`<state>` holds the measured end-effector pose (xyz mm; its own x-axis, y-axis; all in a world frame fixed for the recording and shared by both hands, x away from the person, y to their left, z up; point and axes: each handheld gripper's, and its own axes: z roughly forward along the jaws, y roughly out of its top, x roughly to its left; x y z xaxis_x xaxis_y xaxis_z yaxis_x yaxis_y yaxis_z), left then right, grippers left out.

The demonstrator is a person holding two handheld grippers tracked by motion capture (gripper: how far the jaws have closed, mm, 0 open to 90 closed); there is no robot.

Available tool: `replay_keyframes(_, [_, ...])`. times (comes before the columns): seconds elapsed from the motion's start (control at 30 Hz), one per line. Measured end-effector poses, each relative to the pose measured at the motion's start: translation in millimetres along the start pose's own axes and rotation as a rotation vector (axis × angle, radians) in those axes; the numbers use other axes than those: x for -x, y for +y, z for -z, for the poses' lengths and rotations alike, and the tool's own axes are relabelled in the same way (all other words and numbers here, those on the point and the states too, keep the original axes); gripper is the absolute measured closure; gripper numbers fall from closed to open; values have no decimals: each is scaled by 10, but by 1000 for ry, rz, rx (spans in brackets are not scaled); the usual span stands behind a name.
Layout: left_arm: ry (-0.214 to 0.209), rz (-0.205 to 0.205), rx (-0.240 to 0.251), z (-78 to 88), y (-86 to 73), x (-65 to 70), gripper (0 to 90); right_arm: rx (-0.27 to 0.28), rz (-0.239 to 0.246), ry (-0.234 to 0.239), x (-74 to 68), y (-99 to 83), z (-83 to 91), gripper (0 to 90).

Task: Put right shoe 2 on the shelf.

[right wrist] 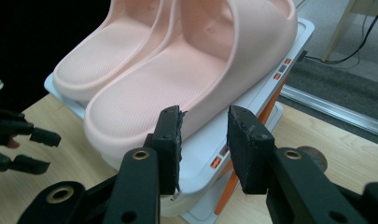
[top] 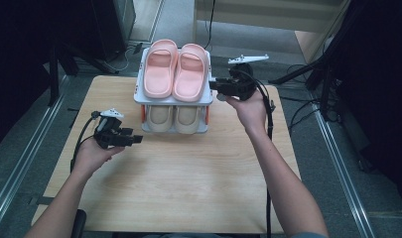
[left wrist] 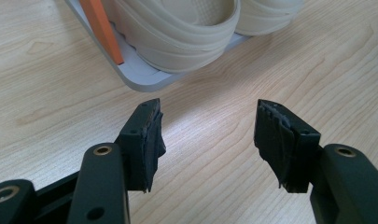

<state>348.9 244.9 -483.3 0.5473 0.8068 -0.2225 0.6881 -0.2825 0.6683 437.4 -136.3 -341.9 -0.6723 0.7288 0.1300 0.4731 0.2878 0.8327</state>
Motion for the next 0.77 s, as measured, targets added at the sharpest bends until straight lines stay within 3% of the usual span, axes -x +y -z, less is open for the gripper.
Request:
replay_keyframes(0.1, [-4,0,-2,-5,1,4,418,20,42,7,-7,-101,46,648])
replay_keyframes(0.3, [-5,-2,-8,-12,4,18,417,21,74,29,-26,-315,89,610])
replay_keyframes(0.6, [-12,-8,-10,-29,4,41,413,11,57,71,-40,-652,115,580])
replay_keyframes(0.77, [-25,-19,-10,-40,7,68,399,-5,65,90,-81,-774,107,506])
